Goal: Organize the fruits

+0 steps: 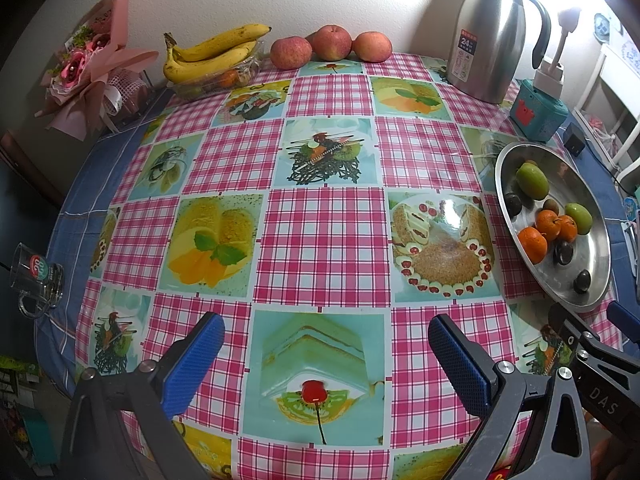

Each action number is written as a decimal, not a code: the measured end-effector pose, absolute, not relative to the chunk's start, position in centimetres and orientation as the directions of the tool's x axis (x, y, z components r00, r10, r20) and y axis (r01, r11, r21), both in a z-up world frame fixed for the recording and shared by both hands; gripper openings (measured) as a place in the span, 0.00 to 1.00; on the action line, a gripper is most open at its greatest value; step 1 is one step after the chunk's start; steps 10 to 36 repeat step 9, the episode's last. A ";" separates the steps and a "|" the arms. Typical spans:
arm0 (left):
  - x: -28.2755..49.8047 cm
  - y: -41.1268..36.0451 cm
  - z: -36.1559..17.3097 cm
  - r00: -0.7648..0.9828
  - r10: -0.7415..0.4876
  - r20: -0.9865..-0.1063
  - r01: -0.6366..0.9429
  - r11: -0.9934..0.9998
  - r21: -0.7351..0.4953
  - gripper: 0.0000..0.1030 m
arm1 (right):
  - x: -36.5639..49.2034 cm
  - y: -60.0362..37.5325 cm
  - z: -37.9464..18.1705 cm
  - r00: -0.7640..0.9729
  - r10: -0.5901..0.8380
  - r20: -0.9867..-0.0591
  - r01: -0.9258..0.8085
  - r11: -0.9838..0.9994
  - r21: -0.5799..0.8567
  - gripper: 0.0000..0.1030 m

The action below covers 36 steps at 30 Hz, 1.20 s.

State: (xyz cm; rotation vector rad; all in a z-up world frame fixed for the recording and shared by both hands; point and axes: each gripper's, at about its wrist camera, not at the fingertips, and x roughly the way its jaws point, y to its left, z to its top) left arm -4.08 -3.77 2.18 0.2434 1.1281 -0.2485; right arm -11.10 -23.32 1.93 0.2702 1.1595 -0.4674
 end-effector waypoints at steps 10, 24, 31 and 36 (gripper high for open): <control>-4.5 -3.9 2.8 0.436 -0.087 -0.896 0.322 0.944 0.065 1.00 | -11.1 -23.3 1.9 0.318 -0.213 -0.924 0.486 0.874 -0.034 0.91; -4.5 -3.9 2.8 0.436 -0.087 -0.896 0.322 0.944 0.065 1.00 | -11.1 -23.3 1.9 0.318 -0.213 -0.924 0.486 0.874 -0.034 0.91; -4.5 -3.9 2.8 0.436 -0.087 -0.896 0.322 0.944 0.065 1.00 | -11.1 -23.3 1.9 0.318 -0.213 -0.924 0.486 0.874 -0.034 0.91; -4.5 -3.9 2.8 0.436 -0.087 -0.896 0.322 0.944 0.065 1.00 | -11.1 -23.3 1.9 0.318 -0.213 -0.924 0.486 0.874 -0.034 0.91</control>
